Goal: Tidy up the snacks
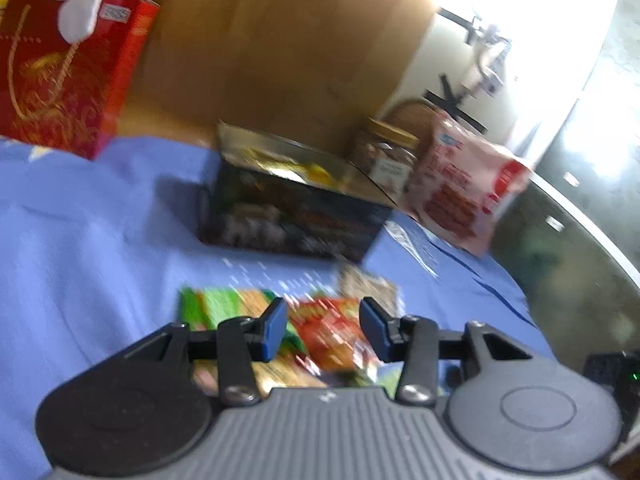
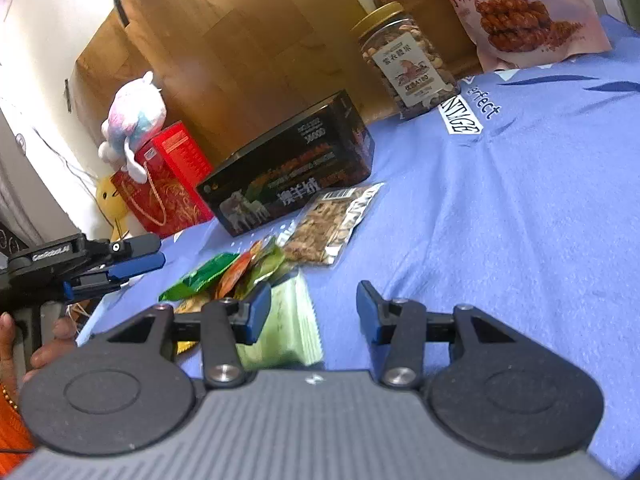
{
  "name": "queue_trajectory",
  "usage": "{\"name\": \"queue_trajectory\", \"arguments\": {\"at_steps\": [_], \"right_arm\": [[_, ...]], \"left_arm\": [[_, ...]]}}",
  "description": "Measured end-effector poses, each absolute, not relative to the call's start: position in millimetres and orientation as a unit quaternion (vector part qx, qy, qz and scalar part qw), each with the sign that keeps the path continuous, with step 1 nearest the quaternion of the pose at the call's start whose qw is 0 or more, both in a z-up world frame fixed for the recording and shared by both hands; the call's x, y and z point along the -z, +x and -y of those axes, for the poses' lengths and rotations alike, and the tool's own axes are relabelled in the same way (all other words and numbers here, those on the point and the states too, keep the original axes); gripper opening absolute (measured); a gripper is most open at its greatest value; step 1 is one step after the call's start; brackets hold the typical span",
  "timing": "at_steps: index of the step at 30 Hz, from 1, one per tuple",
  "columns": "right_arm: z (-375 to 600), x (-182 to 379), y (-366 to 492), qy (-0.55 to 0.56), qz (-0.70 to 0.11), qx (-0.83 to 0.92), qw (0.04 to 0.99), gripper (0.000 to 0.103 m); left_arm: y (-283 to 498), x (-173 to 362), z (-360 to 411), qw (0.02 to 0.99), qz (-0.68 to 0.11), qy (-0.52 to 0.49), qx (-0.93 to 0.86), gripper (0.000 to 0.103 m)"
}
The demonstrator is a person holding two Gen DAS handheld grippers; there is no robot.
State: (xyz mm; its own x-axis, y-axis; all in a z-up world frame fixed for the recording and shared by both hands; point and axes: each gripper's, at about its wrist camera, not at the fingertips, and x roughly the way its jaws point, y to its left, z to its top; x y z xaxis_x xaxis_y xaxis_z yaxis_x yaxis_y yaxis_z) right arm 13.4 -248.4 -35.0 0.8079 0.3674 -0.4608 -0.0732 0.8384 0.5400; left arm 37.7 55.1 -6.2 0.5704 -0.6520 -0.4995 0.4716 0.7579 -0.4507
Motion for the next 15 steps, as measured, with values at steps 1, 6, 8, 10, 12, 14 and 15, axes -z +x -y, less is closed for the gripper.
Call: {"name": "queue_trajectory", "arguments": {"at_steps": [1, 6, 8, 10, 12, 14, 15], "right_arm": [[246, 34, 9, 0.249, -0.283, -0.126, 0.918, 0.050], [227, 29, -1, 0.179, -0.283, -0.154, 0.930, 0.050], [220, 29, -4, 0.144, -0.284, -0.155, 0.935, 0.051], [216, 30, -5, 0.123, -0.285, -0.158, 0.937, 0.051], [213, 30, -4, 0.111, -0.286, -0.164, 0.938, 0.052], [208, 30, -1, 0.090, -0.287, -0.164, 0.939, 0.052], [206, 30, 0, 0.079, -0.288, -0.163, 0.940, 0.053]], "left_arm": [[32, 8, -51, 0.870, -0.340, -0.135, 0.332, 0.041], [11, 18, -31, 0.846, -0.360, -0.119, 0.374, 0.041], [7, 22, -24, 0.838, -0.371, -0.116, 0.382, 0.046], [4, 26, -19, 0.835, -0.380, -0.113, 0.381, 0.048], [3, 30, -16, 0.830, -0.388, -0.113, 0.384, 0.048], [3, 32, -12, 0.823, -0.396, -0.114, 0.390, 0.050], [3, 34, -9, 0.821, -0.399, -0.113, 0.393, 0.051]]}}
